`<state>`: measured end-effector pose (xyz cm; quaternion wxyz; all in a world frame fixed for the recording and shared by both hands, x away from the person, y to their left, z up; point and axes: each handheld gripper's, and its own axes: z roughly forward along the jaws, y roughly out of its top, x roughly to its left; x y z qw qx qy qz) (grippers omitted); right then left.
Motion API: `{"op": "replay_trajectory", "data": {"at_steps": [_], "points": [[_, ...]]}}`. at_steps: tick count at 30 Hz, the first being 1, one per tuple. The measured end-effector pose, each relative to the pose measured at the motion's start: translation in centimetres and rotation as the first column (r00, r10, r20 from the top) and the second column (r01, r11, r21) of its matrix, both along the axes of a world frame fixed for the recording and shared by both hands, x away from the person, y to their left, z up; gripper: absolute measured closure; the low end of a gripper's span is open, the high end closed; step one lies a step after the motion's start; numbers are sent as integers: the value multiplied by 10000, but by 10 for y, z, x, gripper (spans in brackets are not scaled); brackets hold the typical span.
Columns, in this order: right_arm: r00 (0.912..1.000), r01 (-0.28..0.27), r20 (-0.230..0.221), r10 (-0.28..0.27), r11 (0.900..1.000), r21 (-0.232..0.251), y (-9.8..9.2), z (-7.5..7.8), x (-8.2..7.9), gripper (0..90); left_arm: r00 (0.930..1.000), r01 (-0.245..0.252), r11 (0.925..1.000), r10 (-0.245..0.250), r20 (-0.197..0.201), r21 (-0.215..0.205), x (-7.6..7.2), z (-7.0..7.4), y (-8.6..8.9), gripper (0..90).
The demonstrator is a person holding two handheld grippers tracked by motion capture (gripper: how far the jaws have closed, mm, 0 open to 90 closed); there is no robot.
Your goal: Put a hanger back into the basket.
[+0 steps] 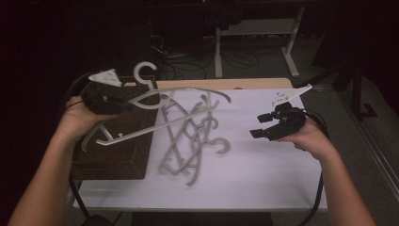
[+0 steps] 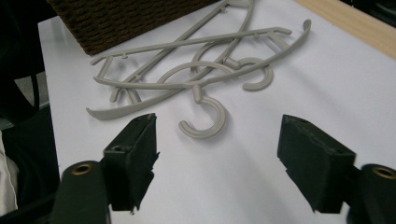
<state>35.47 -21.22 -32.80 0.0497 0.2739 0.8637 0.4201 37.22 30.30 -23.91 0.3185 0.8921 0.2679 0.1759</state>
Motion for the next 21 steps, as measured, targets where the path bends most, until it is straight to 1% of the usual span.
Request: {"op": "replay_trajectory", "data": {"at_steps": [1,2,3,4,5,6,7,8,9,10,11,12,13,14,15,17,20,21], "points": [[10000,0,0,0,10000,0,0,0,0,264,10000,0,10000,0,0,0,0,0,0,819],[10000,57,70,-57,10000,-51,2,-5,-1,242,9983,-570,9983,571,84,-84,3,1,23,819],[10000,50,37,-50,10000,-56,3,-7,-1,237,9963,-850,9963,851,115,-116,5,0,34,819],[10000,77,27,-77,9999,-68,4,-9,-1,233,9963,-850,9963,851,115,-116,5,0,34,819],[10000,77,27,-77,9999,-68,4,-9,-1,233,9938,-1109,9938,1110,97,-127,7,-1,45,819],[9999,114,-15,-114,9999,-107,5,-13,0,232,9868,-1617,9867,1618,33,-148,11,-5,66,819],[9999,120,-39,-120,9999,-113,5,-15,0,231,9827,-1852,9826,1852,8,-142,12,-8,75,819],[9999,133,-61,-134,9998,-122,5,-16,0,228,9827,-1852,9826,1852,8,-142,12,-8,75,819],[9999,151,-69,-152,9998,-127,5,-18,1,226,9780,-2084,9780,2084,-1,-111,14,-11,83,819],[9998,175,-70,-176,9997,-148,5,-18,1,227,9661,-2581,9661,2581,28,28,17,-18,99,819],[9998,175,-70,-176,9997,-148,5,-18,1,227,9661,-2581,9661,2581,28,28,17,-18,99,819],[9998,201,-87,-202,9997,-149,5,-19,1,227,9586,-2848,9586,2848,36,40,18,-21,107,819],[9998,203,-82,-204,9997,-169,5,-20,1,227,9480,-3182,9480,3181,85,68,20,-24,116,819],[9997,209,-87,-211,9996,-188,6,-20,1,226,9411,-3380,9411,3378,172,103,21,-26,121,819],[9997,213,-95,-215,9996,-205,6,-20,2,226,9315,-3634,9316,3632,216,65,22,-28,128,819],[9997,208,-82,-210,9995,-245,7,-21,2,225,9157,-4012,9159,4013,182,-101,23,-32,139,819],[9998,203,-76,-205,9994,-283,7,-21,1,225,8982,-4390,8983,4393,151,-203,24,-36,148,819],[9998,196,-80,-198,9994,-300,7,-22,1,225,8946,-4464,8947,4466,142,-163,24,-38,149,819]]}}
